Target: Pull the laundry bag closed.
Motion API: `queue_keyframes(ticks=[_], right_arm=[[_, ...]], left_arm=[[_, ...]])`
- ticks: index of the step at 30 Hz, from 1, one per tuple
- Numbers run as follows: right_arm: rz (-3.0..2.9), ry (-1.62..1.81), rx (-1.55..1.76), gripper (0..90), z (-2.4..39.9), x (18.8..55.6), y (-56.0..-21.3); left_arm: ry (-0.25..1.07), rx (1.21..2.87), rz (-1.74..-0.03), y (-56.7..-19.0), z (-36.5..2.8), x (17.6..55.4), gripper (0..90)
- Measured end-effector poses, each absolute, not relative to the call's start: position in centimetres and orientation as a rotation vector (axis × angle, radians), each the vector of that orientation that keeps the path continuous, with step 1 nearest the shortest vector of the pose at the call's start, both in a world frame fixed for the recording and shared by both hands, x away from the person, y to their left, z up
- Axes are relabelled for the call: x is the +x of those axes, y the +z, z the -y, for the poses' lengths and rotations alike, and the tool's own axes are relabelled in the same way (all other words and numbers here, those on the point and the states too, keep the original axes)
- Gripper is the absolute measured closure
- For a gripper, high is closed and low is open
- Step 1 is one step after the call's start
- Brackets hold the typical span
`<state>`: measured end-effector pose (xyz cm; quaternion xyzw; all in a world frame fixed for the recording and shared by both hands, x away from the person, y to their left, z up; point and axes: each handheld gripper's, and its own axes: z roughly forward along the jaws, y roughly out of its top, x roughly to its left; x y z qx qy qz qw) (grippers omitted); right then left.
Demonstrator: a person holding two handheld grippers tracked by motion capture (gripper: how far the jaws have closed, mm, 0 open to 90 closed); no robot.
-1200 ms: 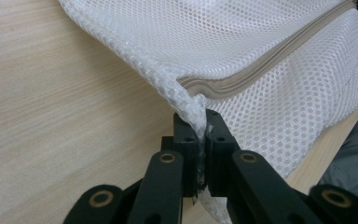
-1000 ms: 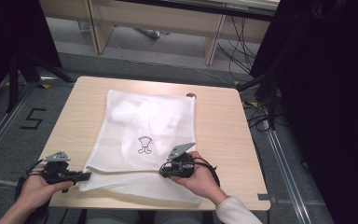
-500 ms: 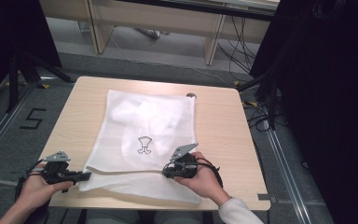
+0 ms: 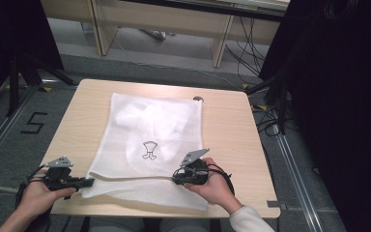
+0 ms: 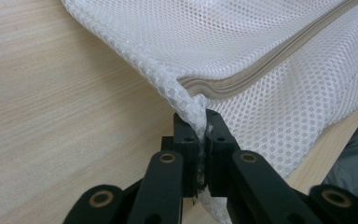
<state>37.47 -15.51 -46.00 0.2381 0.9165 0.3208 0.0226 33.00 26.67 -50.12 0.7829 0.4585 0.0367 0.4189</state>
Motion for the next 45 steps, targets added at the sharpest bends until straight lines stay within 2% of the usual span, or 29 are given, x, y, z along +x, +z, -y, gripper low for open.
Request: queue_keyframes(ticks=[45], right_arm=[[-2.789, 0.988, 0.868, 82.6, 19.0, 37.1, -45.8]], left_arm=[[0.098, 1.964, -1.155, -50.1, -26.7, 33.0, 85.1]])
